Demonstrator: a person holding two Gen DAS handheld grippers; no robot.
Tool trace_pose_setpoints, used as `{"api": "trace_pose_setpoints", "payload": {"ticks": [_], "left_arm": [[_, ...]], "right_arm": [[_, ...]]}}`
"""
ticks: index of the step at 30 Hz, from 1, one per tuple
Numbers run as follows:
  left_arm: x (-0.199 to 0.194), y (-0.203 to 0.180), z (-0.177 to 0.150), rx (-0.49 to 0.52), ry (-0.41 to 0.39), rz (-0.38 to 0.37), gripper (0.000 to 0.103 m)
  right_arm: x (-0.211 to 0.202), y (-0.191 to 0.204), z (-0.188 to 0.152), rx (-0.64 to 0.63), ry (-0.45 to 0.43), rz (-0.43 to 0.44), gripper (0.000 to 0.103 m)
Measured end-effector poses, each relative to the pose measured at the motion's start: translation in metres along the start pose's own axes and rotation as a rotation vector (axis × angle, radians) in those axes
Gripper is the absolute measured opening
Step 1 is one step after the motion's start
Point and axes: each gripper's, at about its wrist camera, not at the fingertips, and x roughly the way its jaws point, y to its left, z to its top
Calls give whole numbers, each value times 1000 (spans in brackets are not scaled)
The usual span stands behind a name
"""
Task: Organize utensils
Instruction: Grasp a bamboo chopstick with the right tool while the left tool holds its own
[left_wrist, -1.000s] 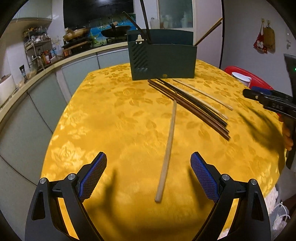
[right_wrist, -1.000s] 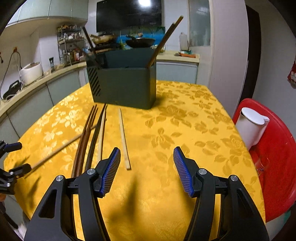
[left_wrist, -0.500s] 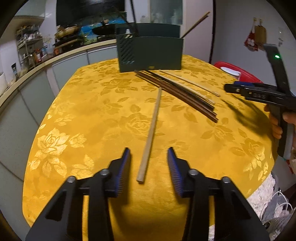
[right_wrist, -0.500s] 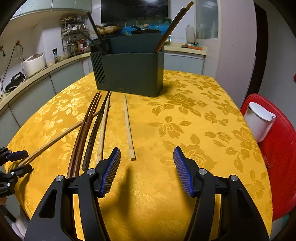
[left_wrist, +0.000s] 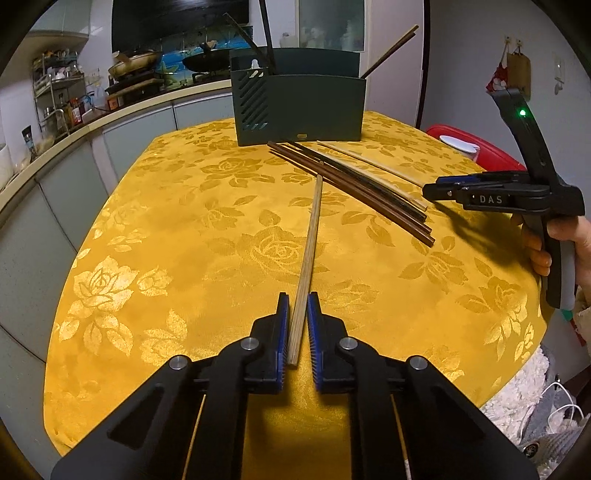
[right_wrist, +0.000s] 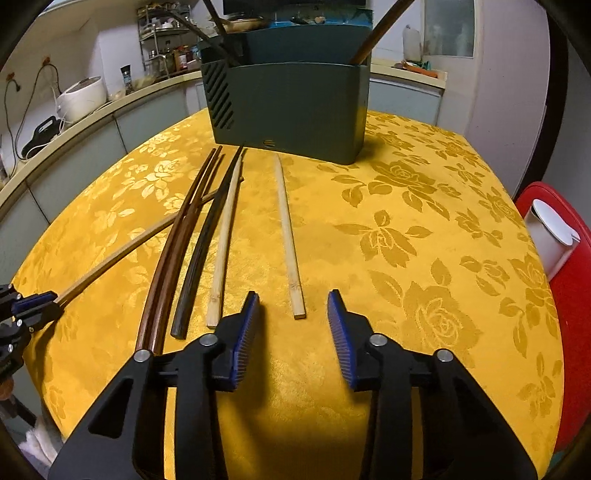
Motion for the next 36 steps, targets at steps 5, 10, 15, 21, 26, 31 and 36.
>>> {"api": "trace_pose_setpoints", "payload": {"ticks": [5, 10, 15, 21, 26, 31, 36], "left_arm": [[0, 0, 0, -5, 1, -2, 10], [0, 1, 0, -5, 2, -4, 9], [-1, -2, -1, -1, 9, -18, 8], [-9, -4, 2, 5, -5, -17, 7], [-28, 0, 13, -9, -55, -8, 7], [-50, 6, 28, -23, -119, 7, 7], [-68, 9, 42, -28, -168, 17, 7]], "right_arm": [[2, -4, 4, 19, 7, 12, 20], [1, 7, 3, -50, 6, -12, 13], [1, 5, 2, -44, 1, 0, 8], [-6, 2, 0, -25, -2, 7, 7], [-29, -3, 2, -5, -49, 14, 7], [-56, -9, 9, 18, -116, 24, 7], [-80, -12, 17, 46, -175, 47, 7]]}}
